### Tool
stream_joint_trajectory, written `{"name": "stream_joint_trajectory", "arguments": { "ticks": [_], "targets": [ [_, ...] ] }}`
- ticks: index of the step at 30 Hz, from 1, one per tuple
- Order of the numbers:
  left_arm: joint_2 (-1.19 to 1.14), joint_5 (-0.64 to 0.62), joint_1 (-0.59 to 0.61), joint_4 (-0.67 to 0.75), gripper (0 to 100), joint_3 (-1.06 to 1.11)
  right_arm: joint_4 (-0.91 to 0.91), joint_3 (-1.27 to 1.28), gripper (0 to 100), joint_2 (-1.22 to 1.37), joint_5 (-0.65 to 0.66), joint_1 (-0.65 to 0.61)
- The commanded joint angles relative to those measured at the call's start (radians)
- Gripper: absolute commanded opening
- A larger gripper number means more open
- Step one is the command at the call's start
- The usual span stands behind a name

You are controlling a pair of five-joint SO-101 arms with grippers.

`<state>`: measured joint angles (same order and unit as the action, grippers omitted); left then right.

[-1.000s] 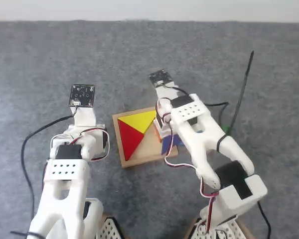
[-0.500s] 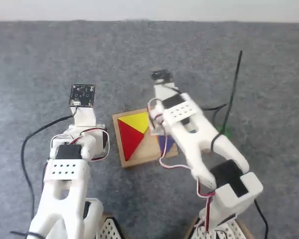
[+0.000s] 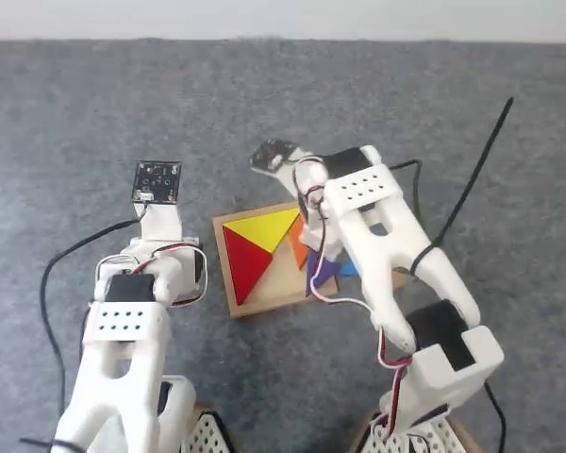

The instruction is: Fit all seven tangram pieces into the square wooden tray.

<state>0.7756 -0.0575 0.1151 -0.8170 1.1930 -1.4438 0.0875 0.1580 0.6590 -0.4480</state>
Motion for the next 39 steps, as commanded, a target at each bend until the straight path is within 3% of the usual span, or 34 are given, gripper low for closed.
{"name": "stream_joint_trajectory", "arguments": {
  "ticks": [1,4,7,14,34,39],
  "targets": [
    [0.026,0.011,0.000,-0.011,5,-0.019,-0.021,0.040,16.1,-0.094,0.350,0.045],
    [0.026,0.011,0.000,-0.011,5,-0.019,0.064,0.192,25.3,-0.163,0.416,0.024],
    [0.021,0.011,0.000,-0.009,5,-0.019,0.202,0.350,26.5,-0.243,0.410,0.004],
    [0.021,0.009,0.000,-0.009,5,-0.019,0.444,0.523,26.6,-0.288,0.206,-0.076],
    [0.021,0.009,0.000,-0.011,5,-0.021,0.426,0.496,26.0,-0.294,-0.175,-0.102],
    [0.021,0.009,0.000,-0.011,5,-0.021,0.426,0.520,10.1,-0.288,-0.235,-0.160]
  ]
}}
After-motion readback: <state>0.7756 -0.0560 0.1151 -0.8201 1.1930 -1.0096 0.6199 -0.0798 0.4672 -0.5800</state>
